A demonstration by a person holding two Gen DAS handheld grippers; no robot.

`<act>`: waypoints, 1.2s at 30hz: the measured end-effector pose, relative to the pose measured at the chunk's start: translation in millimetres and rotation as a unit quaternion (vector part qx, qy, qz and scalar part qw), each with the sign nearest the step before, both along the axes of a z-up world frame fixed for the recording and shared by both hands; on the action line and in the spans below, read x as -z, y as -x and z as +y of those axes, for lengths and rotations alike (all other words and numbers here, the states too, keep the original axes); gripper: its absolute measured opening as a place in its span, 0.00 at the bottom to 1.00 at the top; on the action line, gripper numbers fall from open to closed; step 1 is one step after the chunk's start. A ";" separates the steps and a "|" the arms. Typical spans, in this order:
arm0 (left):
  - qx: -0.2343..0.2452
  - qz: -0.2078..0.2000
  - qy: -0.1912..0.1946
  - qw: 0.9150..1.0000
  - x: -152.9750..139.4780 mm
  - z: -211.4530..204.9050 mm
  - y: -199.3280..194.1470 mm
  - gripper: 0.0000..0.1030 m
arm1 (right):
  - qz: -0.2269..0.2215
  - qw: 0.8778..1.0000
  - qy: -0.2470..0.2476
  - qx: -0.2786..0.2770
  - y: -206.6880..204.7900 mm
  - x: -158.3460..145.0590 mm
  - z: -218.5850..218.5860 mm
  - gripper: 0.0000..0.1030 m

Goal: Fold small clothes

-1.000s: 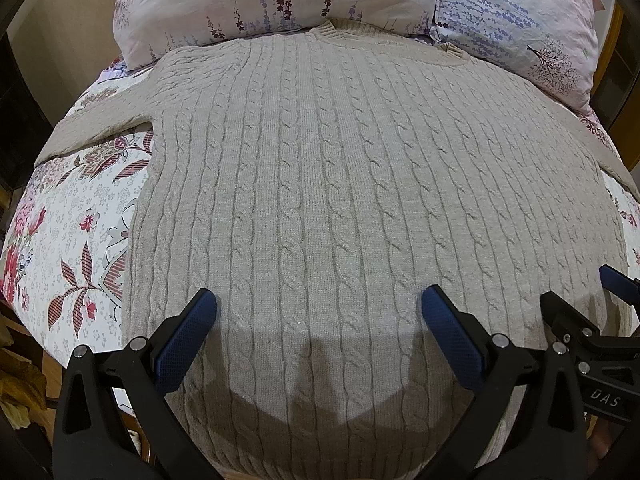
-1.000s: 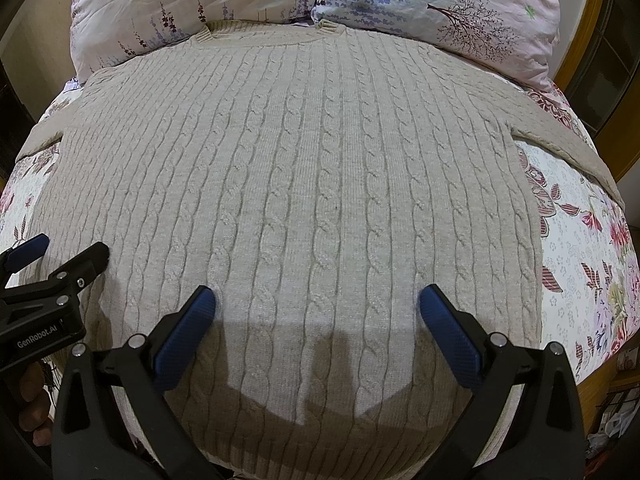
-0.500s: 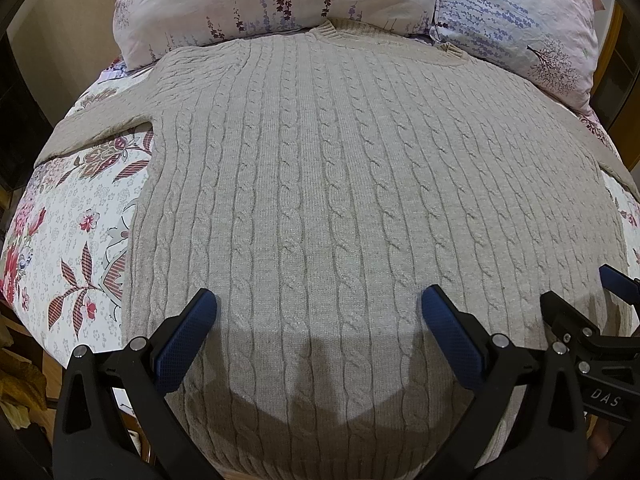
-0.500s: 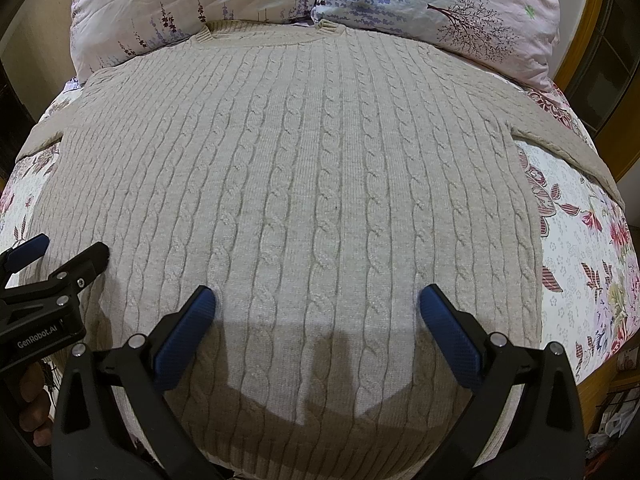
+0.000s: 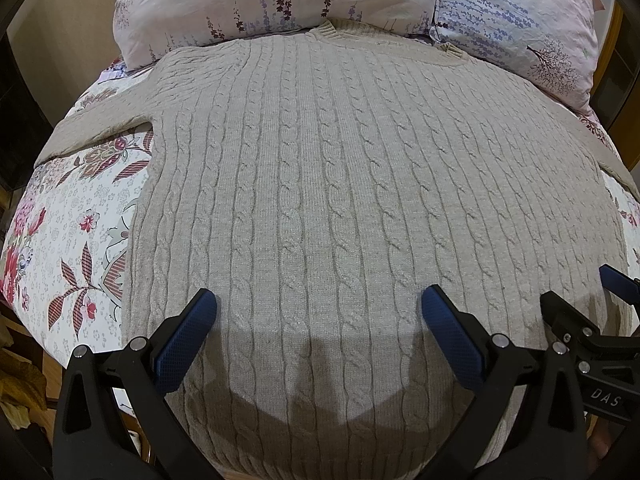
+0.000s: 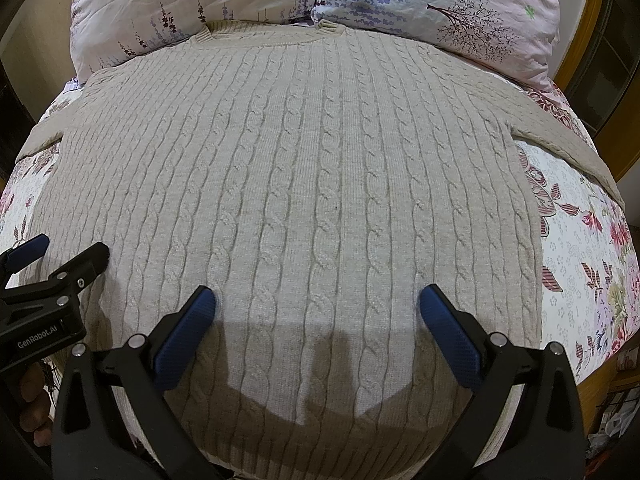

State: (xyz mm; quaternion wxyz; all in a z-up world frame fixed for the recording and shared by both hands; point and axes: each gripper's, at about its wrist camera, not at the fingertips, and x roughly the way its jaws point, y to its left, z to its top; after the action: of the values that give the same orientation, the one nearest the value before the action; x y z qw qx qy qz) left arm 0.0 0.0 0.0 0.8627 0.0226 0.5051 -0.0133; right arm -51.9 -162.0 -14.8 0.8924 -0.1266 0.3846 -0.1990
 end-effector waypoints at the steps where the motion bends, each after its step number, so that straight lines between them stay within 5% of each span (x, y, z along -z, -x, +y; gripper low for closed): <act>1: 0.000 0.000 0.000 1.000 0.0 0.0 0.0 0.99 | 0.000 1.000 0.000 0.000 0.0 0.0 0.0 0.98; 36: -0.001 0.006 0.001 1.000 -0.6 0.3 -7.0 0.99 | -0.025 0.998 0.007 -0.052 6.3 -3.0 -3.9 0.98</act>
State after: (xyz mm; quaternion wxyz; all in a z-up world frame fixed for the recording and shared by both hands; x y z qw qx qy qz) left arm 7.0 0.3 0.6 0.8597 0.0211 0.5101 -0.0127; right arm -58.2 -166.0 -11.9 0.9101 -0.1473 0.3535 -0.1584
